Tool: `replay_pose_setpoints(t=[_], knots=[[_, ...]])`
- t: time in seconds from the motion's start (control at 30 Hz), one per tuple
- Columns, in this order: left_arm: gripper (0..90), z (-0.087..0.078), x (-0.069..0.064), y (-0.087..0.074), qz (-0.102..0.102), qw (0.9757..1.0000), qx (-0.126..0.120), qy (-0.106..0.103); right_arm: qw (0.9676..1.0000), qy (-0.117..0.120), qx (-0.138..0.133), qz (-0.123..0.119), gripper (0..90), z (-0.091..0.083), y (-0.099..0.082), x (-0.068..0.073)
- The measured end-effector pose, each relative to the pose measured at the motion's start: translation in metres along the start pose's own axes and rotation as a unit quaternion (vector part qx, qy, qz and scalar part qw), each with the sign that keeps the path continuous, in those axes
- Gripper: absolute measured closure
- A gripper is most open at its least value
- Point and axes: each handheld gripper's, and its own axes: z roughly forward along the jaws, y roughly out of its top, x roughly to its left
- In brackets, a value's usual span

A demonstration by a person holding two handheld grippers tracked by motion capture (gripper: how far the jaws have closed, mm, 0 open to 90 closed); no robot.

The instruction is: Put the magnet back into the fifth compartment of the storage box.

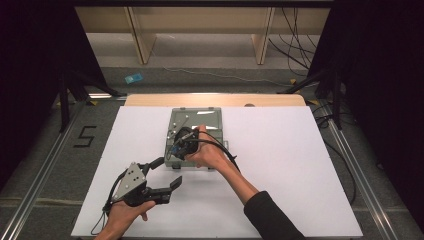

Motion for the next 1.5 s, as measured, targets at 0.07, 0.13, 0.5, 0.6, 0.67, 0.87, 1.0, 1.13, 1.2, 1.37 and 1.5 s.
replay_pose_setpoints(t=[0.07, 0.13, 0.5, 0.6, 0.67, 0.87, 1.0, 1.13, 1.2, 1.37, 1.5], knots=[[15.9, 0.0, 0.0, 0.0, 0.0, 1.0, -0.001, 0.0, 1.0, 0.003, 0.005, -0.003, 62.6, 0.002, 0.003, 0.001], [15.9, 0.0, 0.0, 0.0, 0.001, 1.0, -0.001, 0.0, 1.0, 0.003, 0.005, -0.003, 62.6, 0.005, 0.005, 0.001], [15.9, 0.0, 0.0, 0.0, 0.0, 1.0, -0.002, -0.001, 0.9997, 0.009, 0.008, 0.022, 62.6, 0.017, 0.004, -0.006], [15.9, 0.0, 0.0, 0.0, 0.002, 1.0, -0.001, 0.0, 0.9997, 0.009, 0.007, 0.022, 62.6, 0.02, 0.004, -0.007], [15.9, 0.0, 0.0, 0.0, 0.002, 1.0, -0.001, -0.001, 0.9996, 0.011, 0.009, 0.025, 62.6, 0.021, 0.004, -0.007], [15.9, 0.0, 0.0, 0.0, 0.006, 1.0, -0.001, -0.001, 0.9996, 0.01, 0.017, 0.021, 62.6, 0.027, 0.009, -0.005], [15.9, 0.0, 0.0, 0.0, 0.005, 1.0, -0.001, -0.001, 0.9995, 0.008, 0.021, 0.021, 62.6, 0.027, 0.011, -0.005], [15.9, 0.0, 0.0, 0.0, 0.005, 1.0, -0.002, -0.002, 0.9995, 0.006, 0.025, 0.019, 62.5, 0.029, 0.013, -0.005], [15.9, 0.0, 0.0, 0.0, 0.005, 1.0, -0.002, -0.002, 0.9994, 0.01, 0.028, 0.019, 62.5, 0.031, 0.012, -0.005], [15.9, 0.0, 0.0, 0.0, 0.004, 1.0, -0.002, -0.002, 0.9992, 0.006, 0.03, 0.026, 59.6, 0.035, 0.012, -0.005], [15.9, 0.0, -0.002, 0.0, -0.009, 1.0, 0.0, -0.003, 0.9991, 0.004, 0.027, 0.031, 52.9, 0.035, 0.011, -0.006]])
